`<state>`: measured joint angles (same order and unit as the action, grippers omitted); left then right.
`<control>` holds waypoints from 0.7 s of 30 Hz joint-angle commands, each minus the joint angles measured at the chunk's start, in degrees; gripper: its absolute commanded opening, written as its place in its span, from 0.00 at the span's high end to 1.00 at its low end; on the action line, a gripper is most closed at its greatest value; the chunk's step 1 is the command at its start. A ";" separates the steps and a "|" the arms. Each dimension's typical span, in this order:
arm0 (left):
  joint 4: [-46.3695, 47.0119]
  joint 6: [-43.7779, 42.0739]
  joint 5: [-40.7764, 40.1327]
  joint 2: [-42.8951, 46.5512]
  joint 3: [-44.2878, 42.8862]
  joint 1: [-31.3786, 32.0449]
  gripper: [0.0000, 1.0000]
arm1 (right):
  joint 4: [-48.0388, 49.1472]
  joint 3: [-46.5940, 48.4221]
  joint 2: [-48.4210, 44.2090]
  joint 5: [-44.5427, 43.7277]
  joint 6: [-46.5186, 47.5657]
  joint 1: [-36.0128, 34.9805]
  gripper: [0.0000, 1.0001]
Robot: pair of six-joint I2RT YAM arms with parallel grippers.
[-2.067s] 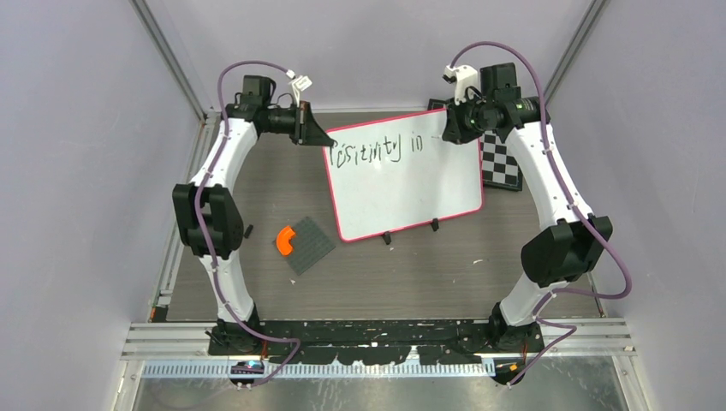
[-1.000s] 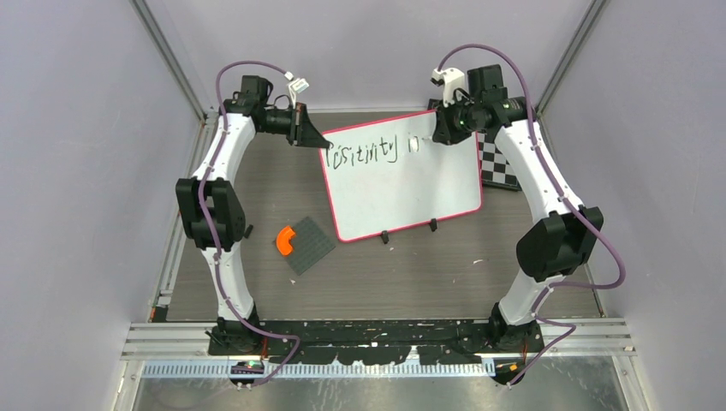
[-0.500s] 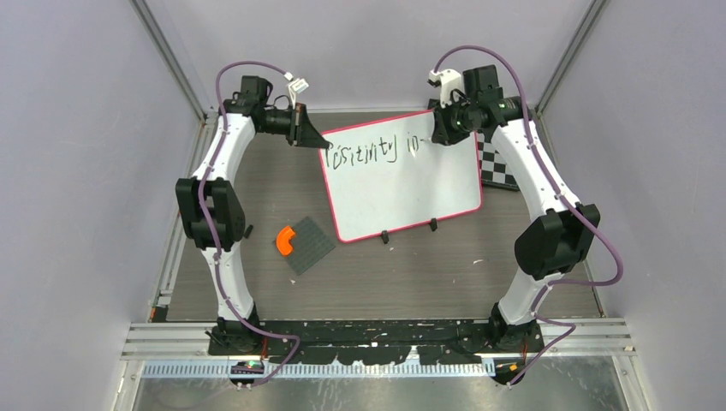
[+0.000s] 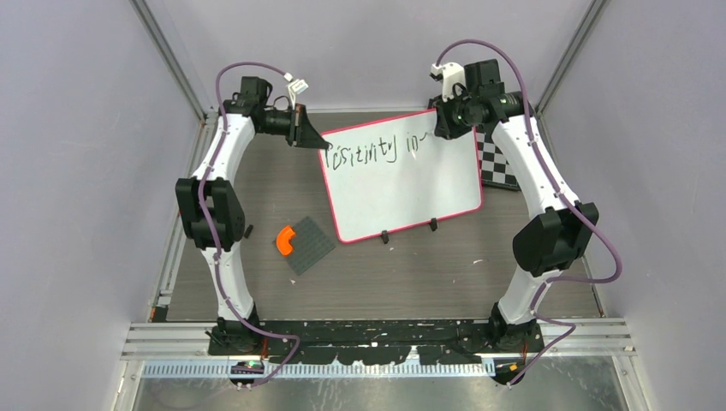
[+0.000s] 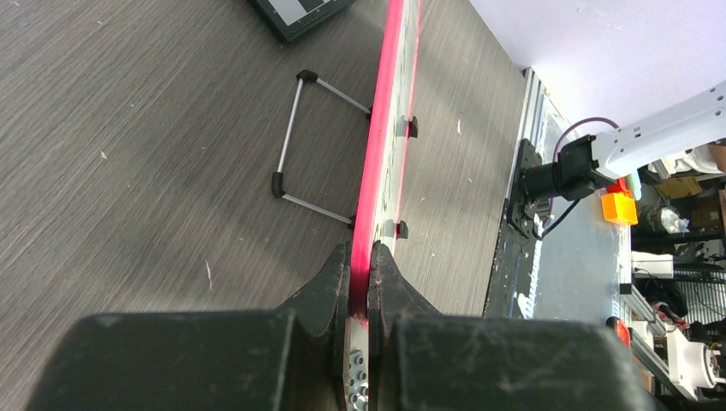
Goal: Write a sentence on the whiteboard
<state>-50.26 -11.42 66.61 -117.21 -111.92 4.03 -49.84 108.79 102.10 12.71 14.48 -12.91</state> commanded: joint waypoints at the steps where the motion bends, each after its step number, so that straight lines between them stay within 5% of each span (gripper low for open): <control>1: 2.62 -4.51 -7.28 0.12 0.32 -0.95 1.00 | 1.56 2.57 0.81 0.63 -0.46 -0.71 1.00; 21: 3.06 -4.55 -7.57 0.73 1.19 -0.91 1.00 | 1.33 -3.58 -1.79 1.07 0.42 -1.17 1.00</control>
<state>-50.02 -11.40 66.59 -117.21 -111.26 3.73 -50.19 106.91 102.08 14.55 14.50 -13.76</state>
